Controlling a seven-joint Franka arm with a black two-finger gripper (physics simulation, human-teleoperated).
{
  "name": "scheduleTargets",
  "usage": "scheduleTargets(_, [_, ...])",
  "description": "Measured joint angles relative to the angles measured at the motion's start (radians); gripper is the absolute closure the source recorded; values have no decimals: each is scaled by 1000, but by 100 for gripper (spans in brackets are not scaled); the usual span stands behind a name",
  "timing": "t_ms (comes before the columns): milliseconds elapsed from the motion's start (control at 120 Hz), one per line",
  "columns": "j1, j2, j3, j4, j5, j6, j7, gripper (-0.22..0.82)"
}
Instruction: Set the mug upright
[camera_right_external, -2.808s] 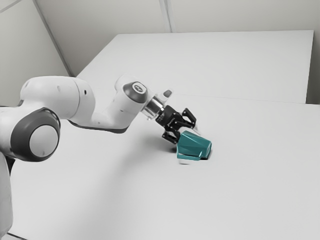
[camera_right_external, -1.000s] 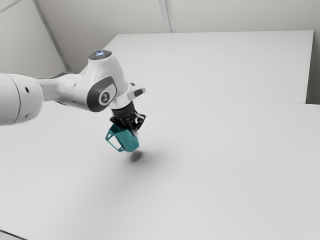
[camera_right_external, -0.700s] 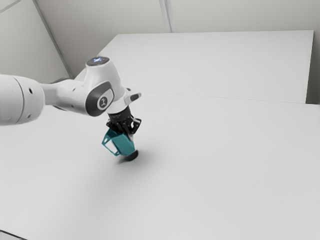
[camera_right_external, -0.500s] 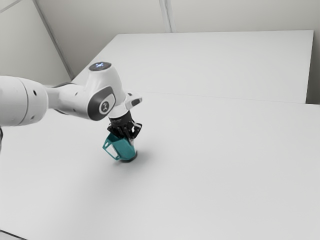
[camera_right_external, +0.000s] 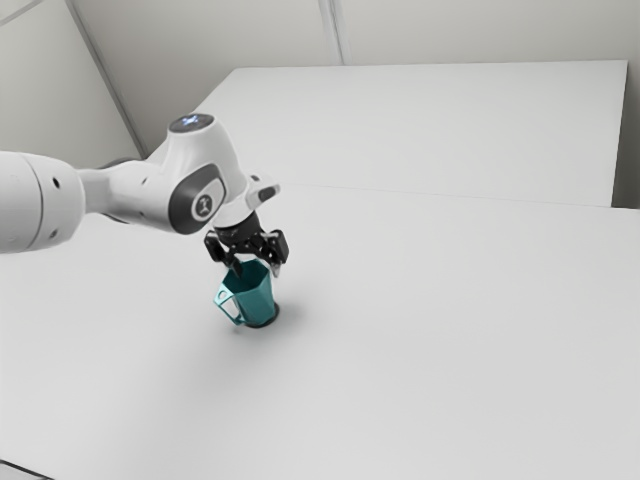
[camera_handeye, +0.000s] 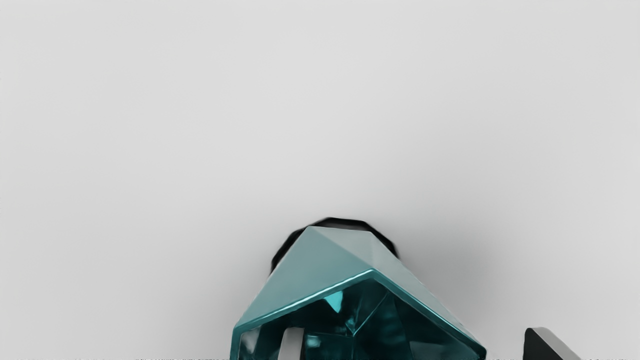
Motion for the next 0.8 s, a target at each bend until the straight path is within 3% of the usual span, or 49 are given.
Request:
scheduleTargets(325, [-10,-97,-1,18,-1,-67,6,3])
scheduleTargets(800, [-29,-116,13,289,25,-331,26,0])
